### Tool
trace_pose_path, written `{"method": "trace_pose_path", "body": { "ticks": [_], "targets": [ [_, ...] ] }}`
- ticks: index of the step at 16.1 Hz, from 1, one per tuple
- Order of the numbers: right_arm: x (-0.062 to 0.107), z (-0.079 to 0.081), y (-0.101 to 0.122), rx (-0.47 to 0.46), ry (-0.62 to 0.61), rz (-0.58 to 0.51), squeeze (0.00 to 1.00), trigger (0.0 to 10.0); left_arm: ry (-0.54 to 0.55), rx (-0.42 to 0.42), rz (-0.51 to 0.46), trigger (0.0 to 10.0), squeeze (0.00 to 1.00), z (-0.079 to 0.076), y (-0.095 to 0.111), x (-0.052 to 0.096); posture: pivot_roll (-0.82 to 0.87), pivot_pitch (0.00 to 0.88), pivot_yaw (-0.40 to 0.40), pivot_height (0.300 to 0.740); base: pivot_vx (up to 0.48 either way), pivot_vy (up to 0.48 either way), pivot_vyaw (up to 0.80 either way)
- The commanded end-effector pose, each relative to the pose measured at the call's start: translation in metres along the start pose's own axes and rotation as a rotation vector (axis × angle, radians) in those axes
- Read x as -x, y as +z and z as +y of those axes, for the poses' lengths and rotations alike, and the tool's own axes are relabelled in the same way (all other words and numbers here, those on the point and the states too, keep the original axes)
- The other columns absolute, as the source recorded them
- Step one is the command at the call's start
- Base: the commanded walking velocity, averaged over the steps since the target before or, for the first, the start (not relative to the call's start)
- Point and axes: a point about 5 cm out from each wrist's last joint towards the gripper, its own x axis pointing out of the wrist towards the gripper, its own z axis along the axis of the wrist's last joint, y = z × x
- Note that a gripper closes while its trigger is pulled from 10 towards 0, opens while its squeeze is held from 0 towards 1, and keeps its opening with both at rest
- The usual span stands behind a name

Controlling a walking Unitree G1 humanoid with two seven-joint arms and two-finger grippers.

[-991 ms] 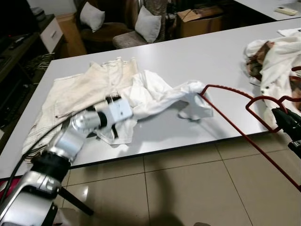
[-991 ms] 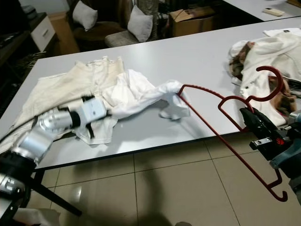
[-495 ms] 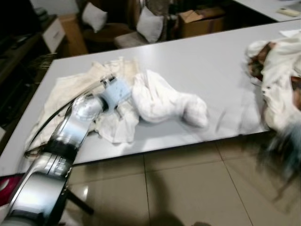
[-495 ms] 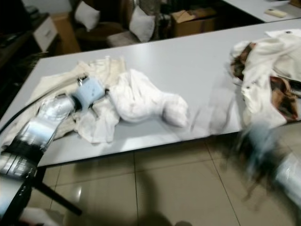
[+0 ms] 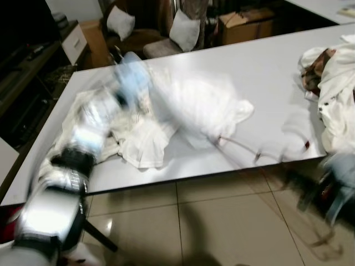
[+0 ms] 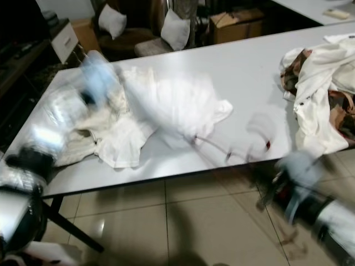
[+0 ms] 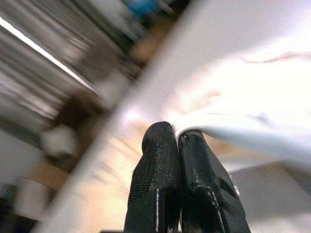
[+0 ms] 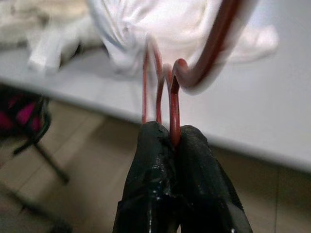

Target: Hang hanger

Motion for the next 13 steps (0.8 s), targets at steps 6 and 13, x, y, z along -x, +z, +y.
{"method": "trace_pose_path", "body": {
  "ticks": [6, 13],
  "targets": [
    [0.026, 0.009, 0.034, 0.082, 0.187, -0.063, 0.0, 10.0, 0.034, -0.065, 0.089, 0.0, 0.0, 0.013, -0.011, 0.002, -0.28, 0.0, 0.138, 0.74, 0.0, 0.0, 0.0],
    [0.021, 0.009, 0.031, 0.142, 0.13, 0.028, 0.0, 10.0, 0.144, -0.082, 0.188, 0.0, 0.0, 0.037, -0.029, 0.016, -0.28, 0.0, 0.141, 0.74, 0.0, 0.0, 0.0]
  ]
}}
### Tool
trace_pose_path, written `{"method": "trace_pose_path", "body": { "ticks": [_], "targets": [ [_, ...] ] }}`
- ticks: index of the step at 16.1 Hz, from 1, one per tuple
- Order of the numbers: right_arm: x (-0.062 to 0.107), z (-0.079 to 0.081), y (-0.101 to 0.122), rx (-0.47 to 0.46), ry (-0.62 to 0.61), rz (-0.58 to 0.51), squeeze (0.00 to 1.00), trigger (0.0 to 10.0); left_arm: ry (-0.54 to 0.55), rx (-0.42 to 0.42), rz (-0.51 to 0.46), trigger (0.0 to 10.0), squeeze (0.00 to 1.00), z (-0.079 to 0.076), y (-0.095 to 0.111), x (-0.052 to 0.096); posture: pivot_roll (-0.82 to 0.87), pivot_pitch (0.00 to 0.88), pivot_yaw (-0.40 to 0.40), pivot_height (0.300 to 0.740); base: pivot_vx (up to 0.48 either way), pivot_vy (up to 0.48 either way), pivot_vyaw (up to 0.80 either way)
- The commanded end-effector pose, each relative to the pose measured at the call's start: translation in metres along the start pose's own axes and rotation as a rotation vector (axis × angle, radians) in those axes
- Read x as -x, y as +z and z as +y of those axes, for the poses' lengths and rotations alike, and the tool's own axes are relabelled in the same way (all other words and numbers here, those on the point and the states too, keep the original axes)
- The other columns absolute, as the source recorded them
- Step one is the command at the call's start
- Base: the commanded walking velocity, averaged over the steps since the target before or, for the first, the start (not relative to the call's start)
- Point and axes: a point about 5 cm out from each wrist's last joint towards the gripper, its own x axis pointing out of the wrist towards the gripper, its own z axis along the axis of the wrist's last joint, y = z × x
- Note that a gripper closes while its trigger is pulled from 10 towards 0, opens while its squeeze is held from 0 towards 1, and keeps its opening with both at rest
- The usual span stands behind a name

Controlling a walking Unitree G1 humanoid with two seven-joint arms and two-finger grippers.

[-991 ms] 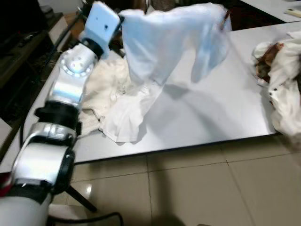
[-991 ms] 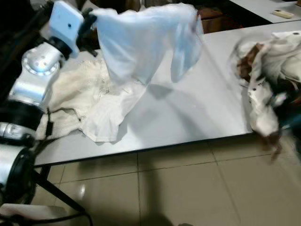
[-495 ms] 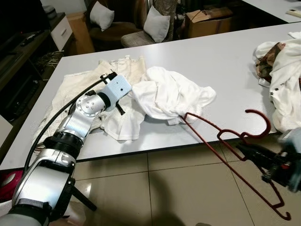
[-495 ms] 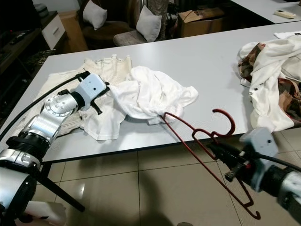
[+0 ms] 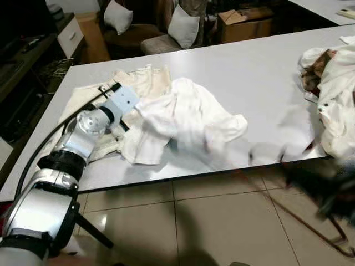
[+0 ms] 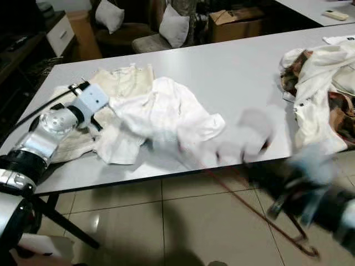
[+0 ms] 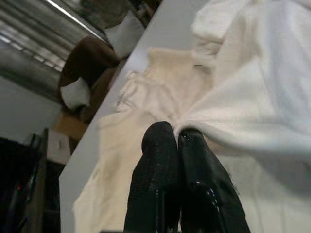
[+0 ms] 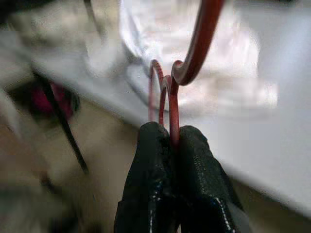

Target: Hang hanger

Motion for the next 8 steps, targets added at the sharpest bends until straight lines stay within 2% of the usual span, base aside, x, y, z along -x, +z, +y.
{"method": "trace_pose_path", "body": {
  "ticks": [1, 2, 3, 4, 5, 6, 7, 8],
  "targets": [
    [-0.005, -0.006, -0.006, 0.017, -0.063, 0.027, 0.0, 10.0, 0.039, 0.026, -0.031, 0.0, 0.0, 0.012, 0.005, 0.001, -0.27, 0.0, 0.136, 0.74, 0.0, 0.0, 0.0],
    [-0.009, -0.016, -0.004, 0.005, -0.141, -0.019, 0.0, 10.0, 0.059, 0.046, -0.086, 0.0, 0.0, 0.014, 0.013, 0.001, -0.26, 0.0, 0.135, 0.74, 0.0, 0.0, 0.0],
    [-0.01, -0.025, 0.004, -0.05, -0.192, -0.121, 0.0, 10.0, 0.057, 0.084, -0.165, 0.0, 0.0, 0.015, 0.026, 0.0, -0.26, 0.0, 0.132, 0.74, 0.0, 0.0, 0.0],
    [-0.009, -0.024, 0.009, -0.093, -0.158, -0.183, 0.0, 10.0, 0.045, 0.101, -0.2, 0.0, 0.0, 0.014, 0.032, -0.001, -0.26, 0.0, 0.13, 0.74, 0.0, 0.0, 0.0],
    [-0.005, -0.011, 0.012, -0.172, -0.017, -0.255, 0.0, 10.0, 0.011, 0.113, -0.25, 0.0, 0.0, 0.01, 0.044, -0.004, -0.25, 0.0, 0.124, 0.74, 0.0, 0.0, 0.0],
    [0.001, 0.003, 0.008, -0.218, 0.115, -0.263, 0.0, 10.0, -0.009, 0.103, -0.276, 0.0, 0.0, 0.008, 0.053, -0.007, -0.25, 0.0, 0.122, 0.74, 0.0, 0.0, 0.0],
    [0.005, 0.008, 0.001, -0.275, 0.17, -0.27, 0.0, 10.0, -0.031, 0.123, -0.311, 0.0, 0.0, 0.005, 0.065, -0.01, -0.25, 0.0, 0.122, 0.74, 0.0, 0.0, 0.0],
    [0.006, 0.004, -0.012, -0.329, 0.144, -0.24, 0.0, 10.0, -0.052, 0.142, -0.361, 0.0, 0.0, 0.004, 0.08, -0.013, -0.25, 0.0, 0.124, 0.74, 0.0, 0.0, 0.0]
  ]
}}
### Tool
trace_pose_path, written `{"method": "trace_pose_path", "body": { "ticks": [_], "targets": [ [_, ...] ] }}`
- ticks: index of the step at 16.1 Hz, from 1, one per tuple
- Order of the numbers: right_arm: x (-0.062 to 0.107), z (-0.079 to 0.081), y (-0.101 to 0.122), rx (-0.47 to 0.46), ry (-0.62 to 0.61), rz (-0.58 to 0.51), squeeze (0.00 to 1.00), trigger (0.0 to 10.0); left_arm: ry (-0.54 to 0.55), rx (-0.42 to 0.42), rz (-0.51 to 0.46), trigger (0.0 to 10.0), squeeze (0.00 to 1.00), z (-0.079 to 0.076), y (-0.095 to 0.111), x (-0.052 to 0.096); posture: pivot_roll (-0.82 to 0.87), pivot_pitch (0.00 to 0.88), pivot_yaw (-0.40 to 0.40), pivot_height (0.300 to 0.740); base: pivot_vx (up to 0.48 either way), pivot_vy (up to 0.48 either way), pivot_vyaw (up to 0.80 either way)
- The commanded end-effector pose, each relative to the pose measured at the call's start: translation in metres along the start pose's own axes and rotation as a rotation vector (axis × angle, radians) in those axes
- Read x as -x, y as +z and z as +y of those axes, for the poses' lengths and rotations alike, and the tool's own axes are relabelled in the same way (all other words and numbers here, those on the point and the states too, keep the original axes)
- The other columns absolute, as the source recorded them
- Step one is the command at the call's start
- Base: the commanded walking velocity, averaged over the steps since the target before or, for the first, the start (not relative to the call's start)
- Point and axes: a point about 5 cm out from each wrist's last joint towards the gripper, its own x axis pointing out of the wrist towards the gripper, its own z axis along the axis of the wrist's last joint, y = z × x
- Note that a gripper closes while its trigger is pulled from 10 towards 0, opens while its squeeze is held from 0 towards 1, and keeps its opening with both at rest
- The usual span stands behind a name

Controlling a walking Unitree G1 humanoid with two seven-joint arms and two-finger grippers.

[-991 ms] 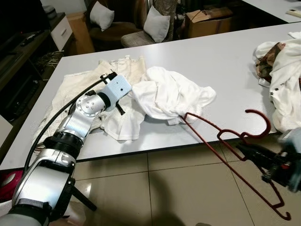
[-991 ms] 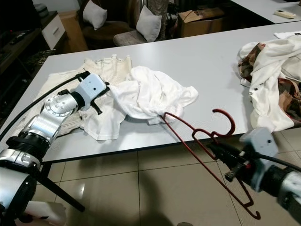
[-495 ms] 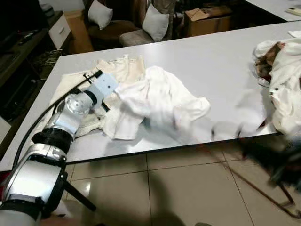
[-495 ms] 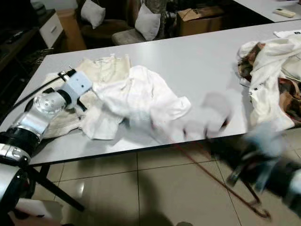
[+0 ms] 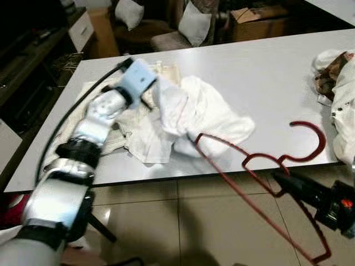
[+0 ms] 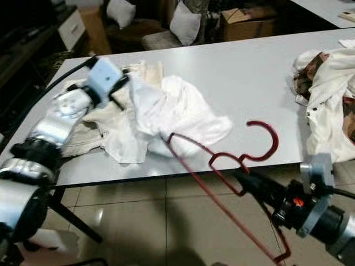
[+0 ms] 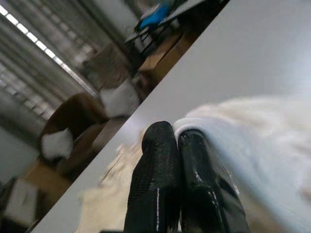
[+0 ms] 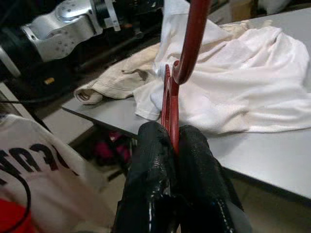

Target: Hang hanger

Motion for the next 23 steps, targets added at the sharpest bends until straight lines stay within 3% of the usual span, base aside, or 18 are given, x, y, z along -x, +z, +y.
{"method": "trace_pose_path", "body": {
  "ticks": [1, 3, 6, 9, 12, 14, 17, 19, 20, 21, 22, 23],
  "targets": [
    [0.004, -0.006, -0.009, -0.033, -0.033, 0.048, 0.0, 10.0, 0.001, 0.008, -0.048, 0.0, 0.0, 0.007, 0.013, -0.004, -0.26, 0.0, 0.126, 0.74, 0.0, 0.0, 0.0],
    [0.006, -0.008, -0.021, -0.062, -0.058, 0.102, 0.0, 10.0, -0.025, 0.011, -0.082, 0.0, 0.0, 0.005, 0.022, -0.007, -0.26, 0.0, 0.125, 0.74, 0.0, 0.0, 0.0],
    [0.007, -0.025, -0.028, -0.022, -0.194, 0.133, 0.0, 10.0, -0.045, 0.018, -0.117, 0.0, 0.0, 0.003, 0.03, -0.01, -0.26, 0.0, 0.122, 0.74, 0.0, 0.0, 0.0],
    [0.005, -0.011, -0.032, -0.068, -0.074, 0.139, 0.0, 10.0, 0.044, 0.113, -0.17, 0.0, 0.0, 0.017, 0.039, -0.01, -0.25, 0.0, 0.122, 0.74, 0.0, 0.0, 0.0],
    [-0.001, 0.002, -0.026, -0.098, 0.039, 0.061, 0.0, 10.0, -0.093, 0.107, -0.162, 0.0, 0.0, -0.003, 0.04, -0.015, -0.25, 0.0, 0.129, 0.74, 0.0, 0.0, 0.0],
    [-0.006, 0.007, -0.024, -0.109, 0.086, 0.015, 0.0, 10.0, -0.183, 0.109, -0.155, 0.0, 0.0, -0.027, 0.039, -0.022, -0.25, 0.0, 0.134, 0.74, 0.0, 0.0, 0.0],
    [-0.017, -0.002, -0.024, -0.055, -0.001, -0.018, 0.0, 10.0, -0.286, 0.11, -0.159, 0.0, 0.0, -0.055, 0.042, -0.028, -0.25, 0.0, 0.142, 0.74, 0.0, 0.0, 0.0],
    [-0.02, -0.002, -0.028, -0.042, -0.013, 0.029, 0.0, 10.0, -0.297, 0.107, -0.171, 0.0, 0.0, -0.061, 0.045, -0.028, -0.24, 0.0, 0.139, 0.74, 0.0, 0.0, 0.0],
    [-0.02, -0.01, -0.031, -0.018, -0.086, 0.056, 0.0, 10.0, -0.267, 0.111, -0.177, 0.0, 0.0, -0.057, 0.047, -0.028, -0.24, 0.0, 0.139, 0.74, 0.0, 0.0, 0.0],
    [-0.018, -0.021, -0.029, 0.027, -0.175, 0.042, 0.0, 10.0, -0.106, 0.109, -0.174, 0.0, 0.0, -0.032, 0.046, -0.027, -0.24, 0.0, 0.142, 0.74, 0.0, 0.0, 0.0],
    [-0.018, -0.024, -0.028, 0.03, -0.196, 0.033, 0.0, 10.0, -0.045, 0.114, -0.169, 0.0, 0.0, -0.022, 0.045, -0.026, -0.24, 0.0, 0.144, 0.74, 0.0, 0.0, 0.0],
    [-0.015, -0.021, -0.026, 0.022, -0.18, 0.024, 0.0, 10.0, 0.185, 0.154, -0.139, 0.0, 0.0, 0.017, 0.04, -0.016, -0.24, 0.0, 0.148, 0.74, 0.0, 0.0, 0.0]
  ]
}}
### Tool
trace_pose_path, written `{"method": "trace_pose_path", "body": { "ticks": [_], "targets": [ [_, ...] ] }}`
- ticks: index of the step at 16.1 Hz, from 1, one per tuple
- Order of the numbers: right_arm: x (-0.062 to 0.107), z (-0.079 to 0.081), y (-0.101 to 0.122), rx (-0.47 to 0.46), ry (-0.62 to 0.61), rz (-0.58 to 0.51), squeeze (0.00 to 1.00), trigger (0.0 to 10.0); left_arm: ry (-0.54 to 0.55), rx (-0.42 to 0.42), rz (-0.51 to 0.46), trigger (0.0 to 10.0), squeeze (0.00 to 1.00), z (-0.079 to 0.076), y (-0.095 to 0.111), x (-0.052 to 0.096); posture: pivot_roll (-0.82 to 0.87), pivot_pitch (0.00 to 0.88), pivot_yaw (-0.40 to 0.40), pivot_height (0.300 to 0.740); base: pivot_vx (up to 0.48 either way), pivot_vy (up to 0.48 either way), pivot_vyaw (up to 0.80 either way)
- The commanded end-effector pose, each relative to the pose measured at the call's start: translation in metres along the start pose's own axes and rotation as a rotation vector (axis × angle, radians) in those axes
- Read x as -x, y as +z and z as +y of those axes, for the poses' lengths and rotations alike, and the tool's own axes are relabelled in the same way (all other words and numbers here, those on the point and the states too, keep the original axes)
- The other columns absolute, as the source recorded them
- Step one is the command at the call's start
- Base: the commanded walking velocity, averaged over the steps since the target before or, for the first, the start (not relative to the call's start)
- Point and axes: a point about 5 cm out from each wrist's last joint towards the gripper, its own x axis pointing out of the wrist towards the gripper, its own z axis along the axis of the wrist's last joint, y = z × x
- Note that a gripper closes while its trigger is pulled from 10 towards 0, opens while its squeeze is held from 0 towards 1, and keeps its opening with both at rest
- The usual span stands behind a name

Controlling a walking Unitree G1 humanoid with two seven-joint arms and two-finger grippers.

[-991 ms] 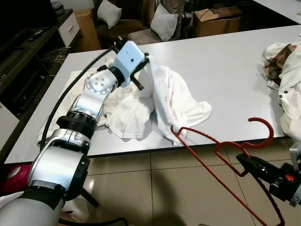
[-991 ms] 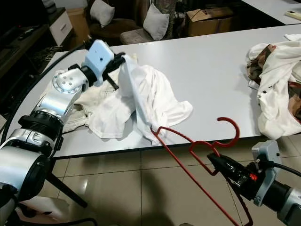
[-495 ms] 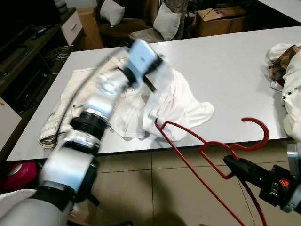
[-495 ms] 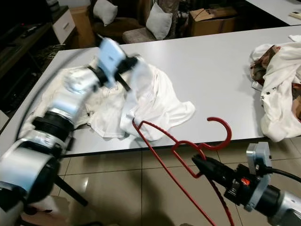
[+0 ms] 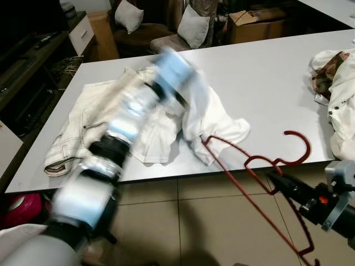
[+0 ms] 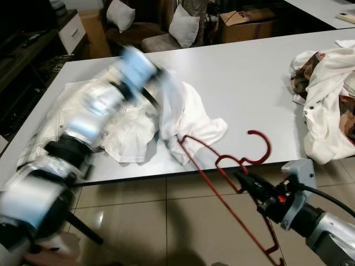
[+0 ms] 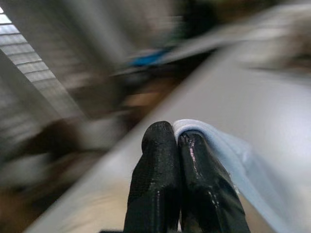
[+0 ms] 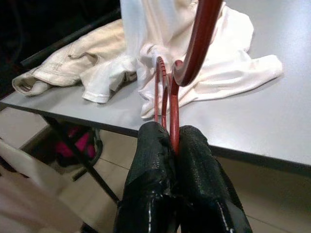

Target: Hang hanger

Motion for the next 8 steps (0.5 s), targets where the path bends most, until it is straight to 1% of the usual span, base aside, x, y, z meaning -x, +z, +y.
{"method": "trace_pose_path", "body": {
  "ticks": [1, 2, 3, 4, 6, 7, 8],
  "targets": [
    [0.005, 0.014, 0.006, -0.025, 0.108, -0.027, 0.0, 10.0, 0.223, 0.008, 0.009, 0.0, 0.0, 0.046, 0.004, 0.012, -0.24, 0.0, 0.149, 0.74, 0.0, 0.0, 0.0],
    [0.008, 0.023, 0.006, -0.037, 0.164, -0.024, 0.0, 10.0, 0.269, -0.002, 0.055, 0.0, 0.0, 0.06, -0.004, 0.022, -0.24, 0.0, 0.155, 0.74, 0.0, 0.0, 0.0],
    [0.008, 0.021, 0.005, -0.027, 0.138, -0.024, 0.0, 10.0, 0.261, -0.001, 0.065, 0.0, 0.0, 0.06, -0.006, 0.023, -0.24, 0.0, 0.155, 0.74, 0.0, 0.0, 0.0],
    [0.008, 0.013, 0.003, -0.024, 0.061, -0.03, 0.0, 10.0, 0.244, -0.007, 0.091, 0.0, 0.0, 0.058, -0.012, 0.025, -0.25, 0.0, 0.163, 0.74, 0.0, 0.0, 0.0],
    [0.008, 0.004, 0.005, -0.006, -0.035, -0.093, 0.0, 10.0, 0.279, 0.001, 0.116, 0.0, 0.0, 0.055, -0.022, 0.029, -0.26, 0.0, 0.169, 0.74, 0.0, 0.0, 0.0],
    [0.01, 0.005, 0.009, -0.027, -0.025, -0.145, 0.0, 10.0, 0.284, -0.004, 0.13, 0.0, 0.0, 0.053, -0.027, 0.031, -0.25, 0.0, 0.167, 0.74, 0.0, 0.0, 0.0],
    [0.011, 0.012, 0.013, -0.067, 0.041, -0.193, 0.0, 10.0, 0.28, -0.014, 0.151, 0.0, 0.0, 0.051, -0.031, 0.031, -0.25, 0.0, 0.166, 0.74, 0.0, 0.0, 0.0]
  ]
}}
